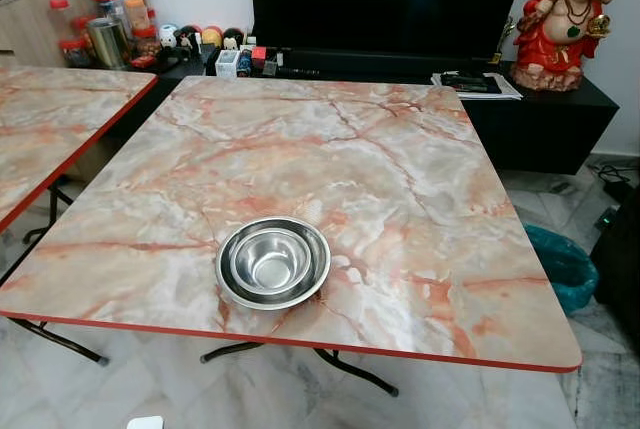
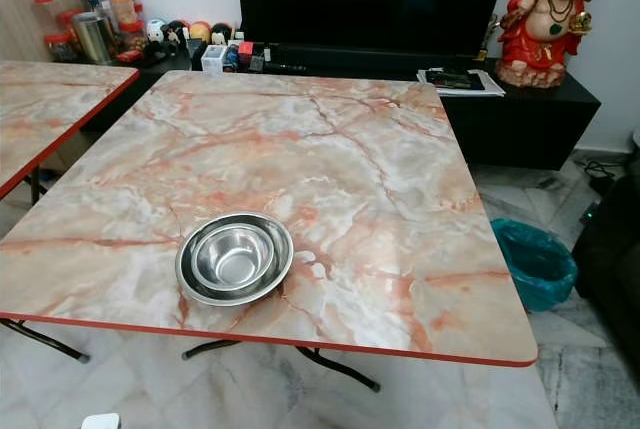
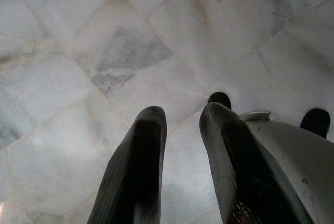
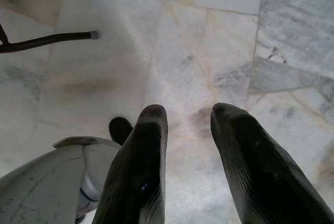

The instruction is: Setting the table

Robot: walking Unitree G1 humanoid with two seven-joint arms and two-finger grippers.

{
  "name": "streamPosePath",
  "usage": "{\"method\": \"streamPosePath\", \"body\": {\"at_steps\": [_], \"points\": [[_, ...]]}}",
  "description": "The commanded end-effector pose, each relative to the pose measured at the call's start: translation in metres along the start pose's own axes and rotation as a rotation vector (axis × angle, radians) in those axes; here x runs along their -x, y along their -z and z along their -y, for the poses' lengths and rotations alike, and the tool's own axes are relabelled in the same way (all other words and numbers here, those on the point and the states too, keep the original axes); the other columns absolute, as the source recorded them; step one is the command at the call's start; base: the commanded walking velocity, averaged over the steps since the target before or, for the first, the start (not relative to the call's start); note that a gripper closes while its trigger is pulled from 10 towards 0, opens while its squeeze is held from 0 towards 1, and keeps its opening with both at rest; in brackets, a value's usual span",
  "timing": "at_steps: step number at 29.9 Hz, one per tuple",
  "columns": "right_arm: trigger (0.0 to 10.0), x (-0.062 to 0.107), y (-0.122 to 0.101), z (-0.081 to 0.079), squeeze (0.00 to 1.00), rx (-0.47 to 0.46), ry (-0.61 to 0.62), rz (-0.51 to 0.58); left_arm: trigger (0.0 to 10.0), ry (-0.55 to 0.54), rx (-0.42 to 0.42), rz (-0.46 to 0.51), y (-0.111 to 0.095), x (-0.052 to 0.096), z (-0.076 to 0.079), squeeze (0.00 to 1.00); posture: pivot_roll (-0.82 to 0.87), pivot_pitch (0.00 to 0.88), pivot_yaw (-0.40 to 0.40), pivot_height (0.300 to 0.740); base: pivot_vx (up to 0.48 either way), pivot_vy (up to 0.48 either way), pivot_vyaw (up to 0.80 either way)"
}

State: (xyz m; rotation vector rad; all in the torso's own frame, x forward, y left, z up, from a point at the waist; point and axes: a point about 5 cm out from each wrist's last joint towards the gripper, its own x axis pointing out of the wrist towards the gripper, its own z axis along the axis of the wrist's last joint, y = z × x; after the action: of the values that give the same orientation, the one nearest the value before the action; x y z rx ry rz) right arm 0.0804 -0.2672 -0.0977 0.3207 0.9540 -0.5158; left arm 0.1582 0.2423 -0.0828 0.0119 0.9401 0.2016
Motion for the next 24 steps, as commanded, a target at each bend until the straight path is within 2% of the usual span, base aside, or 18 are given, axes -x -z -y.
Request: {"method": "streamPosePath", "body": {"at_steps": [1,9,24], "points": [[10.0,0.0005,-0.0032,0.0055,0.00,0.019,0.013,0.012,10.0,0.008,-0.005,-0.020,0.0058,0.0007,0.0047,0.00,-0.03,0.047,-0.065,0.740,0.000,0.000,0.00],[10.0,0.0008,-0.0045,0.0083,0.00,0.028,0.019,0.013,10.0,0.014,-0.007,-0.022,0.0078,0.0009,0.0086,0.00,-0.02,0.044,-0.067,0.740,0.000,0.000,0.00],[10.0,0.0010,-0.0006,0.0050,0.00,-0.020,0.020,0.011,10.0,0.007,-0.009,-0.036,0.0091,0.0011,0.0061,0.00,-0.02,0.011,-0.049,0.740,0.000,0.000,0.00]]}}
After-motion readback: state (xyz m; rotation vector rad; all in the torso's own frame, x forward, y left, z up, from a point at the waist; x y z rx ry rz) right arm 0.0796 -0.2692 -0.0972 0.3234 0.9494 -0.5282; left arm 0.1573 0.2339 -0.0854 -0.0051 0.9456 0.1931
